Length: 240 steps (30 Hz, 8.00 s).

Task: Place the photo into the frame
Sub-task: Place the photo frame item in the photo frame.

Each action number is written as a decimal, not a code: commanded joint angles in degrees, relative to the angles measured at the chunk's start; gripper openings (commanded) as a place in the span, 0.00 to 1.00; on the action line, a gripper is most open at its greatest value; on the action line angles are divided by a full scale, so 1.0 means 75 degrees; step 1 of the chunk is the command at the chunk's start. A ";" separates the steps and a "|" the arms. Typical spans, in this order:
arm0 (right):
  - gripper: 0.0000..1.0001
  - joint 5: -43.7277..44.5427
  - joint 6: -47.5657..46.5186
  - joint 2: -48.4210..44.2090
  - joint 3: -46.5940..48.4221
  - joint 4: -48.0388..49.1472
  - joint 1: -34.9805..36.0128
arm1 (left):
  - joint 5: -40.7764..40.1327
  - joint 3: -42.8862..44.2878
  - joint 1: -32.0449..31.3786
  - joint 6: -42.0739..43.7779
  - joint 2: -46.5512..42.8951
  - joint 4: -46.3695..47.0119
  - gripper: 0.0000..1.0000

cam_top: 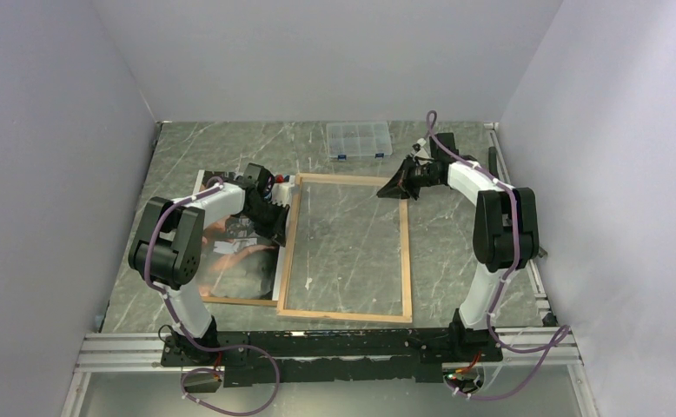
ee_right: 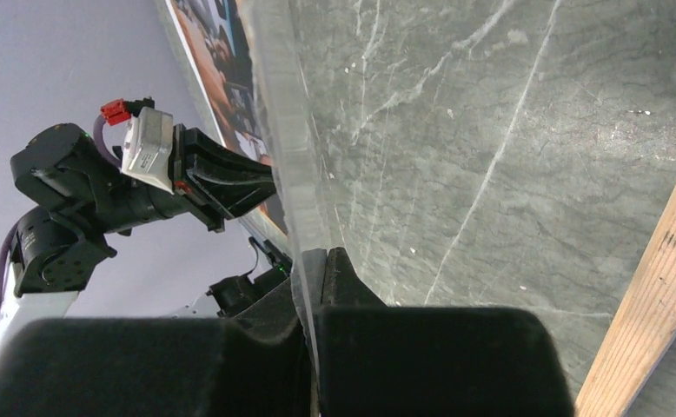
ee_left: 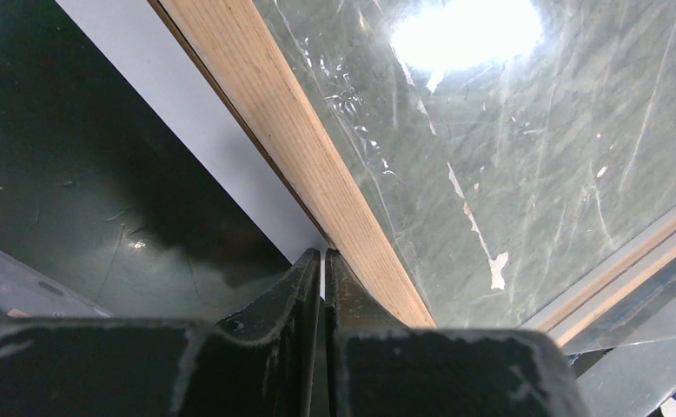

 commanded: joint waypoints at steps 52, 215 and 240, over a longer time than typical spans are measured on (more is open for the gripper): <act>0.00 0.0659 0.0508 -0.0892 0.0296 -0.0753 0.0665 | 0.0308 -0.0040 -0.0067 0.0163 -0.0015 0.0192 0.03; 0.00 0.1599 0.2179 -0.2718 -0.4029 0.1068 0.1171 | 0.0629 -0.0147 -0.0049 0.0211 -0.0054 -0.0033 0.03; 0.00 0.1563 0.1731 -0.1024 -0.2235 0.1358 0.1134 | 0.0501 0.1160 0.0607 0.0128 0.0512 0.0033 0.03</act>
